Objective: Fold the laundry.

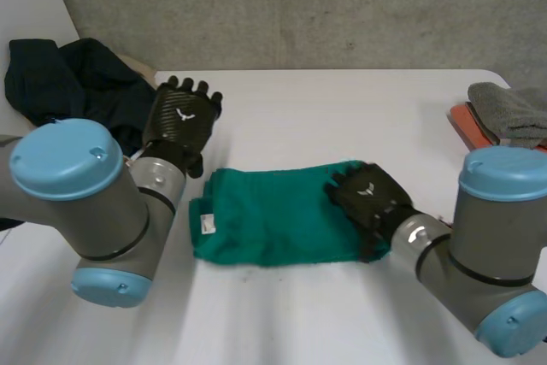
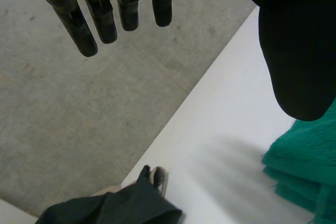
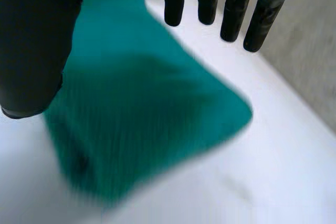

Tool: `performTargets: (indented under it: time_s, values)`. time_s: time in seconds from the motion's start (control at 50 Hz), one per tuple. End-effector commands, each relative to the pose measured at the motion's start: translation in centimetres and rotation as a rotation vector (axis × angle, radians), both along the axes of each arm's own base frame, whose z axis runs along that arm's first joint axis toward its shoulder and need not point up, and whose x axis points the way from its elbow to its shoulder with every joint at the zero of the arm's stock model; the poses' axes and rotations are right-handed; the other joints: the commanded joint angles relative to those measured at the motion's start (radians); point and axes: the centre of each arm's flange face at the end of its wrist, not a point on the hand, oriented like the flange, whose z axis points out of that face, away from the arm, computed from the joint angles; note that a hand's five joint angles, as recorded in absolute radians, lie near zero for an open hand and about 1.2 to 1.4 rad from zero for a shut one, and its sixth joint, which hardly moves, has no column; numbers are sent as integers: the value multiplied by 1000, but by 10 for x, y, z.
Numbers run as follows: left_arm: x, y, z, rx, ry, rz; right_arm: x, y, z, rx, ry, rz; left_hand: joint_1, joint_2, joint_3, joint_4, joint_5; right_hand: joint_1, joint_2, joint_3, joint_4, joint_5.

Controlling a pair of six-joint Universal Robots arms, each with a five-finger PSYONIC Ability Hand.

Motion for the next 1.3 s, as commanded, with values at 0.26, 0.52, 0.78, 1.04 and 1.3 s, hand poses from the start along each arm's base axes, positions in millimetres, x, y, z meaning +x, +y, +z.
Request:
performTargets:
  time_s: [0.26,0.52,0.78,1.04,1.3]
  values:
    - [23,0,9,-4,-1,57,54,-3,21,-333,125,63,4,1,-6,3,6,1183,1171,1184,1162,1157]
    - [49,-6,9,11,-4,136,130,103,-33,-495,116,566,9,6,0,9,12,992,981,993,971,966]
    - [23,0,29,19,206,69,66,22,65,-39,-383,100,27,24,17,27,29,-39,-50,-38,-60,-65]
    - [-35,23,-26,220,173,68,63,-10,36,232,-310,-31,36,33,26,36,38,-39,-50,-38,-60,-65]
    - [-22,41,-85,436,-10,136,82,-16,-20,286,-150,-62,21,18,11,21,23,-39,-50,-38,-60,-65]
